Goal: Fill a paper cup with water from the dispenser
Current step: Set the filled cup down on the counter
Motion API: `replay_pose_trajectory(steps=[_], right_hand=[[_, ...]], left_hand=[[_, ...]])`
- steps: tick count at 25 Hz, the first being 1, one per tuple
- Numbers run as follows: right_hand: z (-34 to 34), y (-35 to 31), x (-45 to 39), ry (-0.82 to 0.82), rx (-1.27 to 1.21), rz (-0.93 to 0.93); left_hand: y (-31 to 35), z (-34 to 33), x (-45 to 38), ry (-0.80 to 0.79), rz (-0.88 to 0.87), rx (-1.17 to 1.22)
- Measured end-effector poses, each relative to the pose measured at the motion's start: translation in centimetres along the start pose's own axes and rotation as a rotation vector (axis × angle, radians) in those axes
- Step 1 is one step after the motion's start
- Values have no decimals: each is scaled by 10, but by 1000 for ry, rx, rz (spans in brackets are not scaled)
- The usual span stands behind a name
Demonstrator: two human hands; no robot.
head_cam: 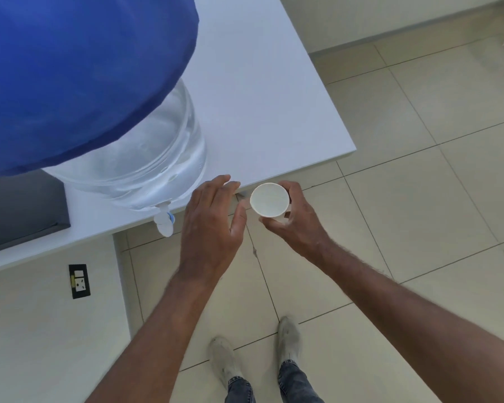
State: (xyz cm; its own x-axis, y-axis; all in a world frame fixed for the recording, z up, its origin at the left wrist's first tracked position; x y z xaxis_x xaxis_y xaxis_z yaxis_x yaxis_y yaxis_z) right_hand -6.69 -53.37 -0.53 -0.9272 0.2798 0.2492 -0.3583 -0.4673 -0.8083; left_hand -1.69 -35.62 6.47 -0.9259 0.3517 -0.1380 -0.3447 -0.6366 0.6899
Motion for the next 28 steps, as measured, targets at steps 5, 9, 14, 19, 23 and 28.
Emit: replay_pose_trajectory(steps=[5, 9, 14, 19, 23, 28], right_hand=[[63, -9, -31, 94, 13, 47], [96, -11, -79, 150, 36, 49], [103, -10, -111, 166, 53, 28], [100, -9, -134, 184, 57, 50], [103, -7, -143, 141, 101, 70], [106, -8, -153, 121, 128, 76]], left_hand=[[6, -27, -40, -41, 44, 19], [6, -45, -80, -38, 75, -2], [-9, -57, -109, -80, 66, -87], [-26, -79, -133, -142, 78, -158], [-31, -91, -142, -221, 75, -243], [-33, -96, -153, -245, 84, -308]])
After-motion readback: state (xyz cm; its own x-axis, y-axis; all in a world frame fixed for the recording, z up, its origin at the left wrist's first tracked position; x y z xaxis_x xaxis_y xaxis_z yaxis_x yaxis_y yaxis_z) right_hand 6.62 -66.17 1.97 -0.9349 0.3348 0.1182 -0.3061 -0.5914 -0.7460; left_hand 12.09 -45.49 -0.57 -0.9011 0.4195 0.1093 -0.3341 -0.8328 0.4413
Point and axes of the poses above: each hand's wrist, its own x-axis away from the middle knuckle, its own z-axis out of the back of the hand, y = z × x, the point moved 4 cm from there along -x, towards the middle knuckle, and after that the axes turned 11 degrees about x, right-handed, at the moved point
